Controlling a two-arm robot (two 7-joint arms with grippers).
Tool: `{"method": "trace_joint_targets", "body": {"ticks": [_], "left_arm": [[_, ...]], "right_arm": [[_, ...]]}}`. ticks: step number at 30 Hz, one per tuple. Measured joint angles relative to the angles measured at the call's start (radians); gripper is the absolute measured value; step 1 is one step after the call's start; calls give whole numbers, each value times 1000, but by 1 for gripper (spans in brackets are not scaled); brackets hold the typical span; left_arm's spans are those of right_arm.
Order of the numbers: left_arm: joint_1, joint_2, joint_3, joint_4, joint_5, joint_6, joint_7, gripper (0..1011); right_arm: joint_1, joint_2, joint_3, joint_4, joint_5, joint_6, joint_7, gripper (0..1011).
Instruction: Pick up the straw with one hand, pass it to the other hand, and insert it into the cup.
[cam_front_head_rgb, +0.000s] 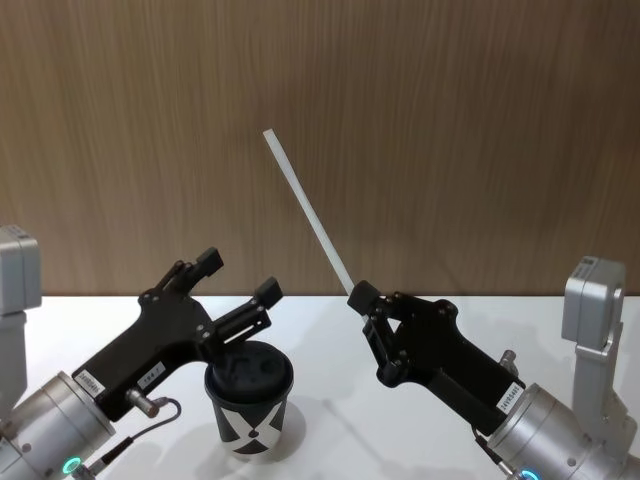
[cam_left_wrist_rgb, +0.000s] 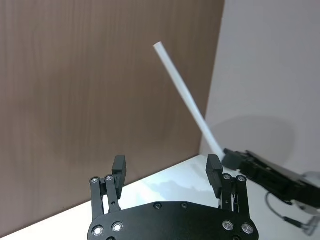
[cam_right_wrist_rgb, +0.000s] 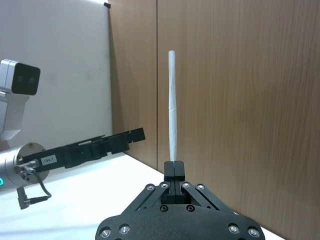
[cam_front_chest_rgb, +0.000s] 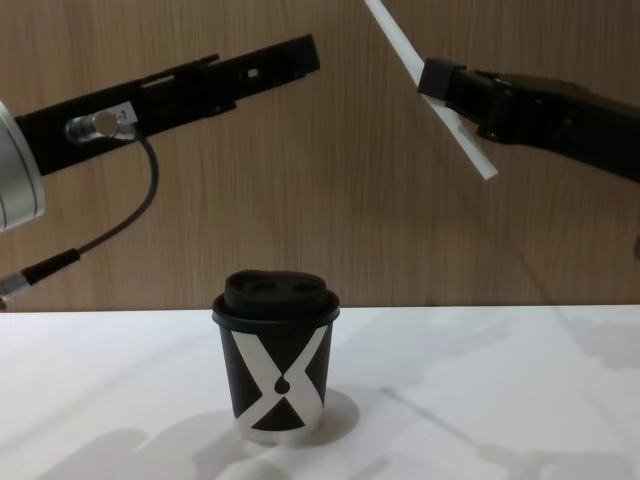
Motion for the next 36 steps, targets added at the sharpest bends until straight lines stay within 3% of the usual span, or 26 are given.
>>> {"method": "trace_joint_targets", "body": {"ticks": [14, 36], "left_arm": [[-27, -6, 22, 29, -109, 1, -119, 1003], [-101, -67, 56, 126, -241, 44, -170, 1003]], "right_arm": [[0, 0, 0, 0, 0, 0, 0, 0], [0, 0, 0, 0, 0, 0, 0, 0]]}}
